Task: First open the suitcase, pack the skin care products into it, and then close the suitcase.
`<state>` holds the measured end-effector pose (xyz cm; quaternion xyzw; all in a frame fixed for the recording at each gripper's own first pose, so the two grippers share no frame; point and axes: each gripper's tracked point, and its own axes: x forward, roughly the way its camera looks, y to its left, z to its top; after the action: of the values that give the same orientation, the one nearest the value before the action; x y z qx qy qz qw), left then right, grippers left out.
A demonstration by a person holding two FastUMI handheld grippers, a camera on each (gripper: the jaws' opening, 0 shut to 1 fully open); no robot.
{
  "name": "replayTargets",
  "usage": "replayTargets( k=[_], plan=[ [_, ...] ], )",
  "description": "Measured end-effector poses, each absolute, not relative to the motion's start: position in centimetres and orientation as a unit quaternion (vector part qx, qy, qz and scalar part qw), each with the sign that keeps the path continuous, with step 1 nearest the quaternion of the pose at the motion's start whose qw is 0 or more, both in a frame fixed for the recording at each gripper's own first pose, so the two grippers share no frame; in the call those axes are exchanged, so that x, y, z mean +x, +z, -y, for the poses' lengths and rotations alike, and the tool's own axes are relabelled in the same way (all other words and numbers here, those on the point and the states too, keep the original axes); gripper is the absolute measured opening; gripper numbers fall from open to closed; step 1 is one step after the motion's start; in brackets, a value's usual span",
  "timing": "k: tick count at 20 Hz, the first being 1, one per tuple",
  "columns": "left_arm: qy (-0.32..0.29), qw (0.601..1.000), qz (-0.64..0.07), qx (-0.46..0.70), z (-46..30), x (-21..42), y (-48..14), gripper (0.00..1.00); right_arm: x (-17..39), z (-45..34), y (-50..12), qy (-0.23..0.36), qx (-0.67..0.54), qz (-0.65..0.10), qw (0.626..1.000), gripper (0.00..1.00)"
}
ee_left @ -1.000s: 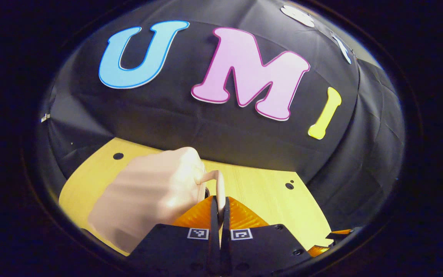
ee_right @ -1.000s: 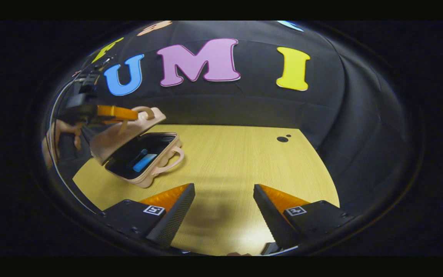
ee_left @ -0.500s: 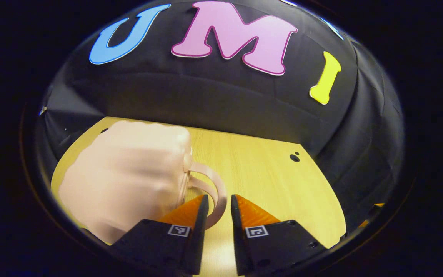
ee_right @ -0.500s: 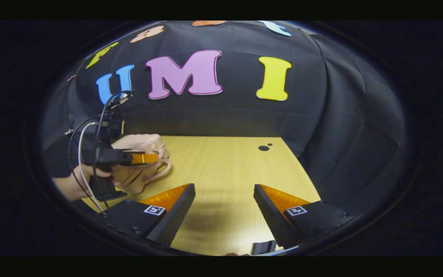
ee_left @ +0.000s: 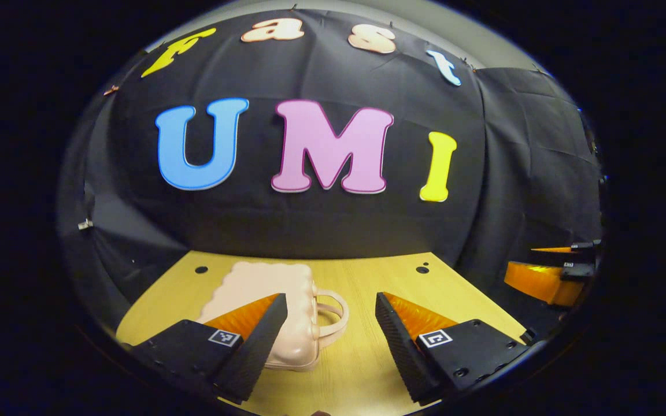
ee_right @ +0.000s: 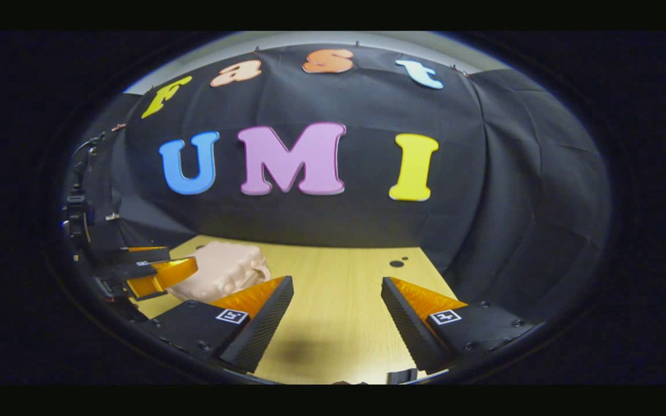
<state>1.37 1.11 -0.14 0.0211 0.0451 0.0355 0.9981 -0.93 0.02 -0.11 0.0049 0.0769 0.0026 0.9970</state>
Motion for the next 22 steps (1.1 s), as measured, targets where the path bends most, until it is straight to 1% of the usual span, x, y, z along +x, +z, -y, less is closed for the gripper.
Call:
replayTargets(
  k=[1, 3, 5, 8, 11, 13, 16, 22],
  plan=[
    [0.033, 0.999, -0.034, 0.01, -0.9, -1.2, 0.3, 0.96, -1.9, -0.9, 1.2, 0.004, 0.014, -0.06, 0.998, 0.97],
    [0.04, 0.999, -0.015, -0.009, -1.0, -3.5, 2.2, 0.96, -3.7, -2.2, 3.1, 0.003, 0.03, -0.039, 0.999, 0.97],
    [0.057, 0.998, 0.012, 0.007, -1.5, -5.8, 4.2, 0.96, -5.6, -3.3, 3.7, -0.001, 0.04, -0.036, 0.999, 0.96],
    [0.044, 0.997, 0.055, 0.035, -0.2, -7.7, 6.4, 0.96, -7.7, -4.7, 4.0, 0.01, 0.026, -0.035, 0.999, 0.96],
    [0.063, 0.995, 0.048, 0.056, -1.1, -9.5, 5.6, 0.96, -8.8, -5.5, 3.8, 0.032, 0.016, -0.033, 0.999, 0.96],
    [0.072, 0.996, 0.031, 0.031, -0.5, -9.9, 4.6, 0.96, -9.0, -5.7, 3.0, 0.052, 0.015, -0.043, 0.998, 0.97],
    [0.106, 0.994, -0.004, -0.005, -1.1, -10.1, 3.2, 0.96, -9.0, -5.5, 2.2, 0.081, 0.004, -0.057, 0.995, 0.97],
    [0.119, 0.993, 0.007, 0.003, -0.7, -9.7, 4.7, 0.96, -8.7, -6.1, 2.0, 0.121, 0.008, -0.063, 0.991, 0.97]
  ],
)
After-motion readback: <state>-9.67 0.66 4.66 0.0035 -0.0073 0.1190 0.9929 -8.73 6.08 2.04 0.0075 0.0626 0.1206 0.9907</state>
